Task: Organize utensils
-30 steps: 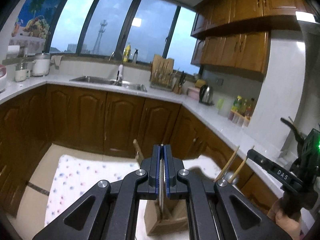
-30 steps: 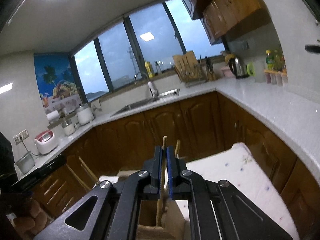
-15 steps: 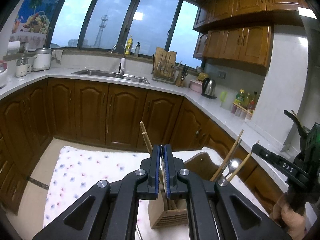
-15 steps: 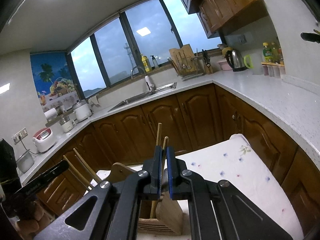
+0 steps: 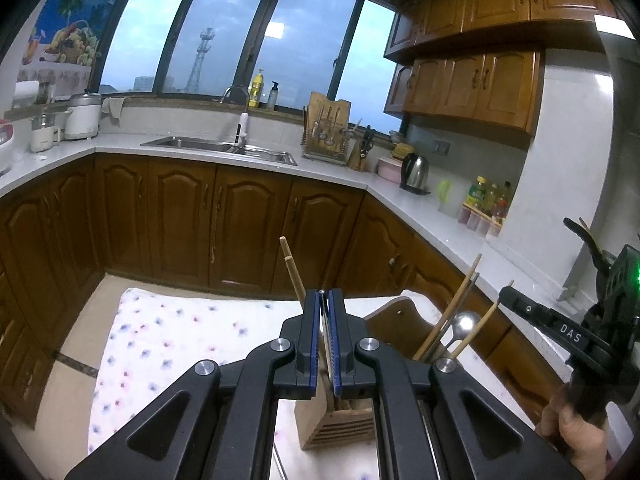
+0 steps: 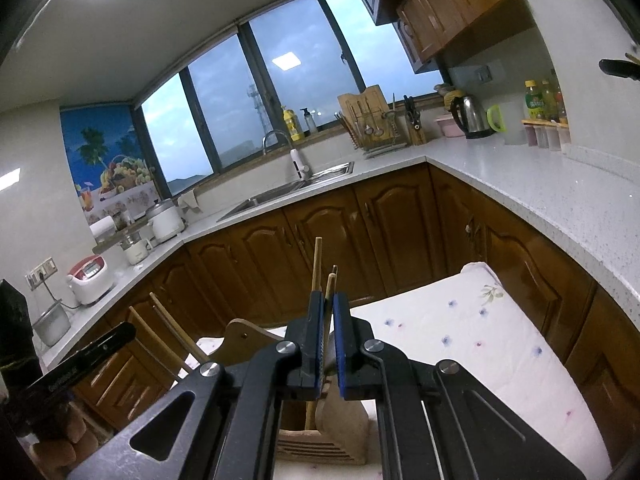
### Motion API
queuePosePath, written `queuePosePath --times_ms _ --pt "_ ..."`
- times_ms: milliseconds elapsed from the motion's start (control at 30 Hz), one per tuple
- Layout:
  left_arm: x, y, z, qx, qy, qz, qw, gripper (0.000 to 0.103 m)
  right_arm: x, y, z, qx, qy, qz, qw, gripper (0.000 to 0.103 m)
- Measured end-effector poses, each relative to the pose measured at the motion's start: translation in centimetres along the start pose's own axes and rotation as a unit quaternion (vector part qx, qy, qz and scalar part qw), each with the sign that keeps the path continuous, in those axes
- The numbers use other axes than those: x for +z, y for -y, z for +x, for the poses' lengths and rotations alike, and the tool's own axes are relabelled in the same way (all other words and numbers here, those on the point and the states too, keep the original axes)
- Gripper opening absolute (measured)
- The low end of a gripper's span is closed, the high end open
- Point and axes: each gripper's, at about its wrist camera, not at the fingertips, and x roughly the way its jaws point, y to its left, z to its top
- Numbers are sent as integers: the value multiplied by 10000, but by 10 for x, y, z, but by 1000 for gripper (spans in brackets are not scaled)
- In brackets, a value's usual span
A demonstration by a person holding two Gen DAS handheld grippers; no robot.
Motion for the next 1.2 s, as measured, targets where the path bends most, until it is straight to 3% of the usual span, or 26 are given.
queuePosePath --times_ms 367,467,533,633,667,733,767,800,900,1000,1200 --pt "-5 -4 -4 45 -100 -2 9999 3 -5 -2 0 -13 -37 5 10000 5" --pt "-4 -7 -5 36 -177 -63 9998 13 -5 -1 -1 20 -35 47 10000 11" --pt "-2 -6 -8 106 -146 -79 9998 25 -6 0 -4 49 -39 105 9999 17" --pt "-2 -6 -12 143 -126 -79 9998 31 -5 1 -7 50 -11 137 9999 44" --pt "-2 -5 -13 177 -123 -72 9997 38 -6 2 -10 72 25 155 9999 58" --pt "-3 -4 -19 243 -66 -68 9997 56 -4 2 -12 84 64 188 9998 65" --pt "-3 -2 -21 282 -49 -68 9996 69 -4 2 -14 97 79 208 9997 70" --pt "-4 -2 -24 337 -23 -77 9994 80 -4 2 -16 120 87 229 9996 79" --pt "-7 -3 -34 416 53 -66 9991 85 -6 1 -23 127 138 218 9996 93" --pt "-10 -4 -43 498 105 -57 9987 91 -8 -2 -29 138 157 203 9996 100" --pt "-21 -4 -62 521 107 -171 9984 98 -13 -6 -42 216 137 194 9995 102"
